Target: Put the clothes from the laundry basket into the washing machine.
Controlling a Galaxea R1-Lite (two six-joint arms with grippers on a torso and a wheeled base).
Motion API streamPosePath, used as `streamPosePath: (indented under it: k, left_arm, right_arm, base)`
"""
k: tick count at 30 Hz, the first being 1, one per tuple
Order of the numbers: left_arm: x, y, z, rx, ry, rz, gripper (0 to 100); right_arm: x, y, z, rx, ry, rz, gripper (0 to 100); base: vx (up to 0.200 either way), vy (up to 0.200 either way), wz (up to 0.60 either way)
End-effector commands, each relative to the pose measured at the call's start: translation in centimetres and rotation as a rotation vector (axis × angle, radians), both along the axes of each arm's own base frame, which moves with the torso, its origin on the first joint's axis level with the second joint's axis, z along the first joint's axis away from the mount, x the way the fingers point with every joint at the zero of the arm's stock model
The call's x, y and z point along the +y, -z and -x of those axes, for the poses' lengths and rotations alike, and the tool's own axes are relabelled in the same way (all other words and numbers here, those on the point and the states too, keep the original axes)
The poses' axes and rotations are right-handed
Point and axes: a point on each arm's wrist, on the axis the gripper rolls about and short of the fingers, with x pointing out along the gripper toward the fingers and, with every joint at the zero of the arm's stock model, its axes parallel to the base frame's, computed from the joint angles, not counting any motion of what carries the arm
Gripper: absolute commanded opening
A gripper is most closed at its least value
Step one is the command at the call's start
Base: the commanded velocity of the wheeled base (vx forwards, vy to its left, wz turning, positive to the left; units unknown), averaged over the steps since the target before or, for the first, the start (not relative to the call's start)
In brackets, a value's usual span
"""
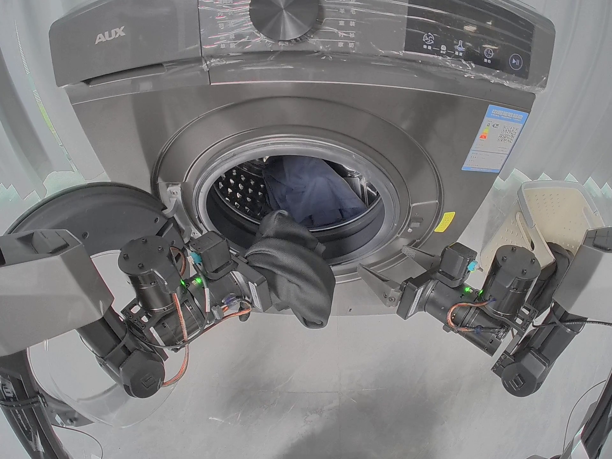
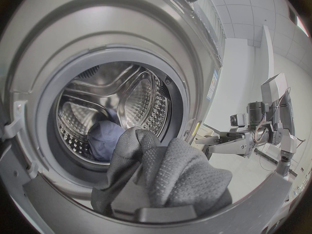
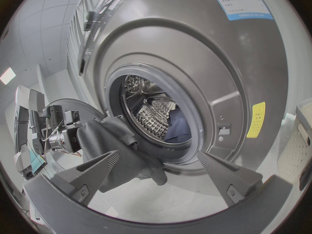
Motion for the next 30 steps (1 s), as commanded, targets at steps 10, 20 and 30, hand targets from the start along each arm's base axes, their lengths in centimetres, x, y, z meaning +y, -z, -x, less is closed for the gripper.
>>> streamPosePath:
  k: [10, 20, 30]
  left_arm:
    - [-0.7, 0.4, 0.6, 0.012, 0.027, -0.010, 0]
    - [-2.6, 1.4, 0.4, 0.017, 0.040, -0.019, 0]
    - [-6.3, 3.2, -3.4, 0.037, 0.032, 0.088, 0]
  right_arm:
    - [0.2, 1.6, 5.1, 0.089, -0.169, 0.097, 100]
    - [-0.1, 2.1, 8.3, 0.124, -0.257, 0.154, 100]
    - [-0.2, 1.8, 8.9, 0.117, -0.272, 0.152, 100]
  base:
    - [0.060, 0.000, 0.00]
    - [0.000, 0.000, 0.00]
    - [0.000, 0.000, 0.00]
